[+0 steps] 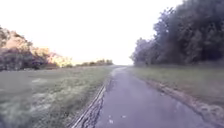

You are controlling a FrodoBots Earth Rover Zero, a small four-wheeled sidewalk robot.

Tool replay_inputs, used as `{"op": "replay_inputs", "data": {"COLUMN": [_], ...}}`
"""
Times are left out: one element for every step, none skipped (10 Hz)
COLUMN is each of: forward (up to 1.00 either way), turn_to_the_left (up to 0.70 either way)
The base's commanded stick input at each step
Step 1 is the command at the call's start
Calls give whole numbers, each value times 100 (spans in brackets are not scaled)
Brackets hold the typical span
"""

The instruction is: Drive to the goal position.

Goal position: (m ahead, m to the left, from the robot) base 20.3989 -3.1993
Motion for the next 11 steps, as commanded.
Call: {"op": "replay_inputs", "data": {"forward": [0,0,0,65,68,68,29,0,0,0,0], "turn_to_the_left": [0,-25,-68,-43,-29,-18,-7,0,0,0,0]}}
